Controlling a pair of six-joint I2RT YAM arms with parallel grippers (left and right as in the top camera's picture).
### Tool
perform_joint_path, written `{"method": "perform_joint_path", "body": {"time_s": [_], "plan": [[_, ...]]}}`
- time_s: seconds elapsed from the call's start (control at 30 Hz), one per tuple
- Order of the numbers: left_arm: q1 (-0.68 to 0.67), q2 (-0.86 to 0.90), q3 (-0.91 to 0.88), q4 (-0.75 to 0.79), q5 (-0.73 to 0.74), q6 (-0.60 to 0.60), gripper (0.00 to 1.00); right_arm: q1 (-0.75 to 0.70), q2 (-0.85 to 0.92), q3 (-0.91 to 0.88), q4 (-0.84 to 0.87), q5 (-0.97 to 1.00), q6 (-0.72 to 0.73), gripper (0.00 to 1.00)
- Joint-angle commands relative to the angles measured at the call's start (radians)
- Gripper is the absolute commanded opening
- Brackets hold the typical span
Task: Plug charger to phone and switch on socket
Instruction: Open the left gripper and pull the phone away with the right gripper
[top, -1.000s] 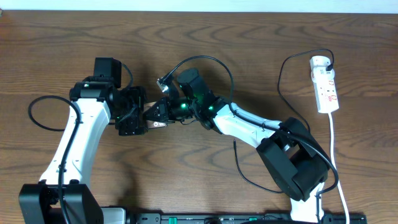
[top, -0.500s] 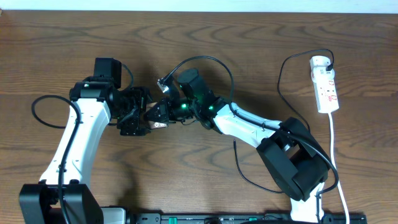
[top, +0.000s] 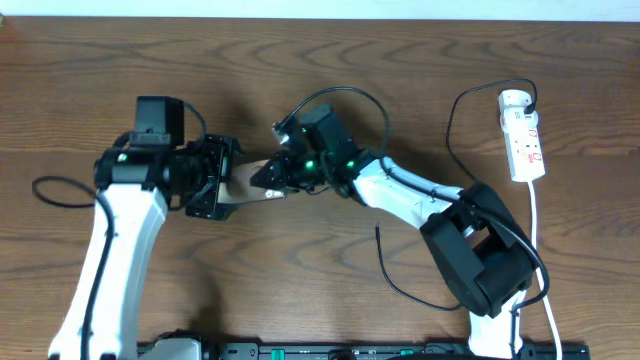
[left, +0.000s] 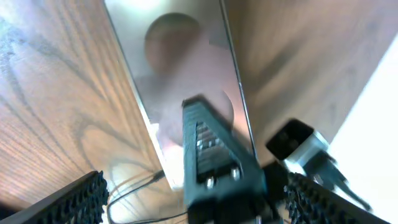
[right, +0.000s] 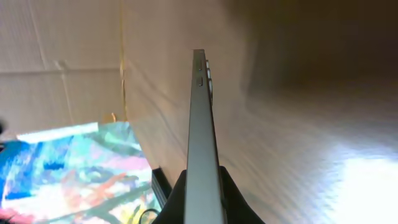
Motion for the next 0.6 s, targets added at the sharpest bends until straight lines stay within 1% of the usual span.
{"method": "perform_joint_path", "body": {"time_s": [0.0, 0.13, 0.23, 0.37, 0.43, 0.5, 0.53, 0.57], "plan": [[0.000, -0.078, 0.026, 0.006, -0.058, 0.088, 0.90, -0.058, -0.005, 0.013, 0.007, -0.006, 0.011, 0.01], [0.000, -0.146, 0.026, 0.050, -0.080, 0.238, 0.90, -0.121, -0.005, 0.013, 0.018, -0.014, 0.137, 0.01], [0.000, -0.180, 0.026, 0.090, -0.127, 0.319, 0.90, -0.163, -0.005, 0.013, 0.035, -0.019, 0.290, 0.01], [0.000, -0.190, 0.026, 0.147, -0.148, 0.378, 0.90, -0.190, -0.005, 0.013, 0.123, -0.053, 0.491, 0.02], [0.000, -0.184, 0.026, 0.171, -0.156, 0.384, 0.90, -0.192, -0.005, 0.013, 0.178, -0.065, 0.606, 0.01], [0.000, -0.175, 0.026, 0.194, -0.159, 0.385, 0.81, -0.185, -0.005, 0.013, 0.244, -0.079, 0.699, 0.02], [0.000, -0.169, 0.026, 0.208, -0.158, 0.385, 0.78, -0.182, -0.005, 0.013, 0.279, -0.089, 0.737, 0.02], [0.000, -0.161, 0.026, 0.224, -0.158, 0.391, 0.78, -0.178, -0.005, 0.013, 0.312, -0.097, 0.779, 0.01]]}}
